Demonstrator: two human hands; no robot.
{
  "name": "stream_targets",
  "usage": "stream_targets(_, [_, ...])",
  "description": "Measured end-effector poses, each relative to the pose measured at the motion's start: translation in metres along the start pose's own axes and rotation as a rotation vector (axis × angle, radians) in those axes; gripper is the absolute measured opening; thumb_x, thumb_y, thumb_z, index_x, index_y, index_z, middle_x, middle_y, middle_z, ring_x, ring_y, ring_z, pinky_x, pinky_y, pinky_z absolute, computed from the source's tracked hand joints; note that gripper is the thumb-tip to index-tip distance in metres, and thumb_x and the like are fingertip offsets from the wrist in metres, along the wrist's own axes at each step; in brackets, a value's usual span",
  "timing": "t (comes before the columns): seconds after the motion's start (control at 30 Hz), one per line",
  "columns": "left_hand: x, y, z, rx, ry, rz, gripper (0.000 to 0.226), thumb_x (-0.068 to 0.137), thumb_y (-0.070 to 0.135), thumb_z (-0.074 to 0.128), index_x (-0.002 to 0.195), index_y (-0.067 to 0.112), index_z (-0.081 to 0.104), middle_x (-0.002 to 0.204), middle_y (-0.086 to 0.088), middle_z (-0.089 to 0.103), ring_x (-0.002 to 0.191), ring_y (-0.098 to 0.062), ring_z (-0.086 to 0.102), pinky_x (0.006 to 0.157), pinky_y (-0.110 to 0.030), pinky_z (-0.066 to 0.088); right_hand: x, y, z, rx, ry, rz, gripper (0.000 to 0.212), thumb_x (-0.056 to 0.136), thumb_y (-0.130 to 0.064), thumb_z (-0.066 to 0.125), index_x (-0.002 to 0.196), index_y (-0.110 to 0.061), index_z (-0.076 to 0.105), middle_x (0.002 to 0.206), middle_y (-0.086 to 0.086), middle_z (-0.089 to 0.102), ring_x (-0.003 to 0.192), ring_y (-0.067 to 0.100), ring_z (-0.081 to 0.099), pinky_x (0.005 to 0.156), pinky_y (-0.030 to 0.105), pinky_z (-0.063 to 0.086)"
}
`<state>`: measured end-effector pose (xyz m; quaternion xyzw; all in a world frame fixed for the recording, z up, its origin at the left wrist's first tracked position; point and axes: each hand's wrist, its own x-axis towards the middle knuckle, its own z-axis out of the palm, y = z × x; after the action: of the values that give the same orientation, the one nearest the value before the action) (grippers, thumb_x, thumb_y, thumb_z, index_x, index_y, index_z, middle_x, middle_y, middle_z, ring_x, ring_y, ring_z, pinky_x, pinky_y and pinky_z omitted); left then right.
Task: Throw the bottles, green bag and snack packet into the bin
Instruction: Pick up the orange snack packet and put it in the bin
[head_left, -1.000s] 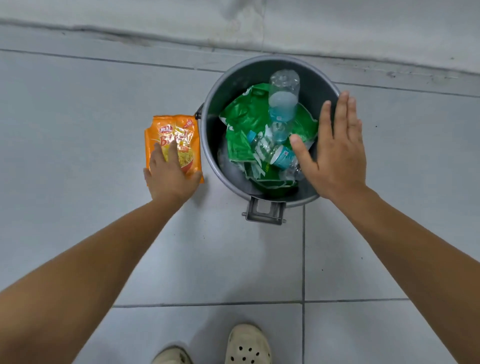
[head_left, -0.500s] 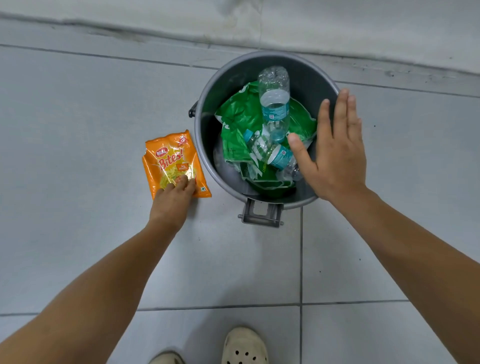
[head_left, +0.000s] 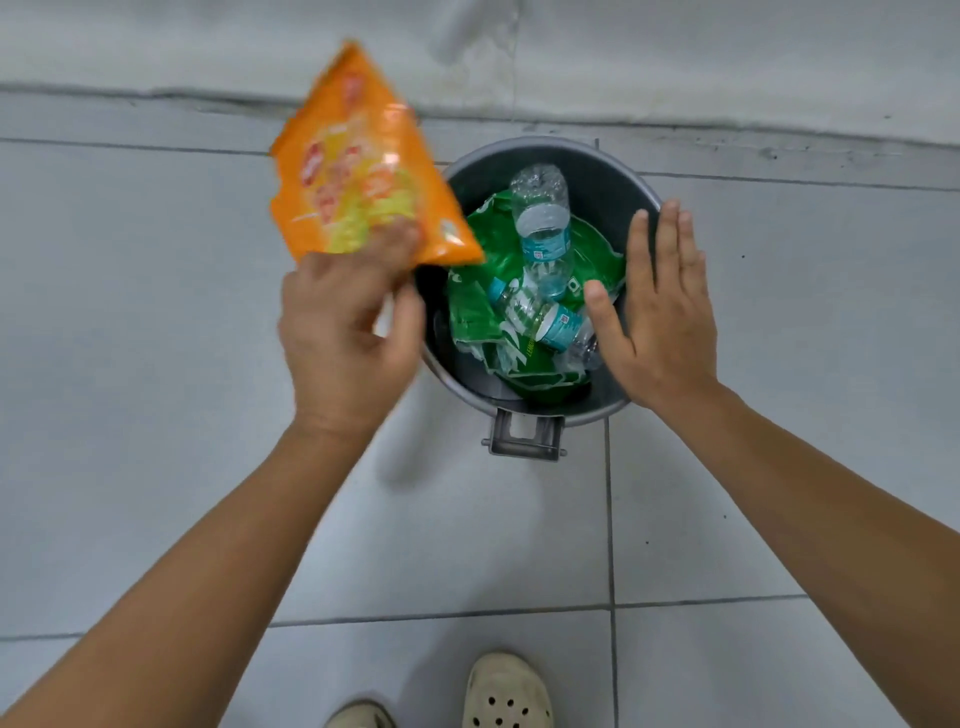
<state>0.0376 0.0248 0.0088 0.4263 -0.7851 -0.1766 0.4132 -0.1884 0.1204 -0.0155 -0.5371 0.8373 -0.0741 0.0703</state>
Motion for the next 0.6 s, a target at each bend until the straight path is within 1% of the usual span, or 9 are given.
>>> stream_targets(0.07, [-0.003,0.015,0.008,-0.026,-0.175,0.196,0.032,0.081,0.006,0.055,0.106,0.012,0.074,0.108,0.002,0.072,0.074,-0.027,0.063,0.071,-0.039,0.051,0.000,0.000,-0.001,0.032,0.015,0.002,0.085,0.092,-0.064,0.006,0.152,-0.004,0.009,0.160,0.019,0.003,0.147,0.030,-0.001,0.119,0.046,0.005])
stream_targets(0.13, [-0.009,0.019,0.023,-0.038,-0.362,0.278,0.032,0.080,0.010,0.054,0.103,0.013,0.076,0.107,0.001,0.074,0.072,-0.030,0.064,0.069,-0.042,0.051,0.000,0.001,-0.001,0.063,0.022,0.000,0.086,0.092,-0.065,0.005,0.153,-0.005,0.009,0.160,0.019,0.004,0.147,0.030,-0.001,0.119,0.047,0.008])
stream_targets(0.2, [-0.020,0.019,0.035,0.019,-0.540,0.308,0.031,0.078,0.017,0.053,0.097,0.016,0.077,0.101,0.003,0.076,0.074,-0.028,0.063,0.069,-0.038,0.050,-0.001,0.002,0.000,0.073,0.022,-0.005,0.086,0.091,-0.066,0.004,0.153,-0.006,0.009,0.160,0.018,0.004,0.147,0.029,0.000,0.119,0.048,0.009])
stream_targets(0.3, [-0.022,0.027,0.046,0.125,-0.697,0.318,0.031,0.080,0.022,0.051,0.096,0.019,0.077,0.098,0.006,0.076,0.080,-0.027,0.060,0.071,-0.035,0.043,-0.001,0.003,0.001,0.070,0.031,-0.009,0.086,0.091,-0.067,0.004,0.153,-0.007,0.010,0.160,0.018,0.005,0.147,0.030,0.001,0.119,0.047,0.008])
stream_targets(0.37, [-0.013,0.037,0.055,0.199,-0.872,0.302,0.028,0.084,0.022,0.051,0.101,0.024,0.074,0.103,0.006,0.074,0.092,-0.026,0.056,0.078,-0.037,0.040,0.000,0.003,0.001,0.083,0.031,-0.007,0.086,0.091,-0.067,0.005,0.153,-0.007,0.010,0.160,0.017,0.005,0.147,0.030,0.001,0.118,0.046,0.006])
stream_targets(0.43, [-0.003,0.045,0.063,0.297,-1.039,0.303,0.026,0.087,0.026,0.050,0.104,0.026,0.070,0.103,0.004,0.071,0.101,-0.025,0.053,0.091,-0.040,0.038,-0.001,0.001,0.001,0.082,0.027,-0.002,0.088,0.089,-0.068,0.004,0.153,-0.008,0.010,0.160,0.017,0.005,0.147,0.029,0.001,0.119,0.045,0.005])
stream_targets(0.47, [0.000,0.047,0.065,0.329,-1.074,0.313,0.025,0.086,0.028,0.050,0.103,0.025,0.069,0.101,0.003,0.070,0.102,-0.025,0.053,0.094,-0.041,0.038,-0.001,0.001,0.001,0.080,0.023,0.004,0.088,0.089,-0.069,0.003,0.153,-0.008,0.010,0.160,0.017,0.005,0.147,0.029,0.001,0.119,0.045,0.005])
stream_targets(0.5, [0.002,0.048,0.066,0.335,-1.068,0.328,0.025,0.084,0.030,0.051,0.100,0.024,0.069,0.099,0.003,0.070,0.101,-0.024,0.054,0.096,-0.042,0.038,-0.001,0.001,0.000,0.073,0.022,0.006,0.089,0.088,-0.069,0.003,0.153,-0.009,0.010,0.160,0.016,0.005,0.147,0.029,0.000,0.119,0.045,0.005])
stream_targets(0.6, [-0.001,0.047,0.057,0.206,-0.968,0.285,0.031,0.078,0.033,0.048,0.094,0.019,0.071,0.098,0.001,0.072,0.104,-0.023,0.059,0.098,-0.041,0.042,-0.001,0.001,0.000,0.061,0.012,0.006,0.089,0.088,-0.070,0.004,0.153,-0.008,0.009,0.160,0.016,0.004,0.148,0.029,0.000,0.119,0.044,0.004])
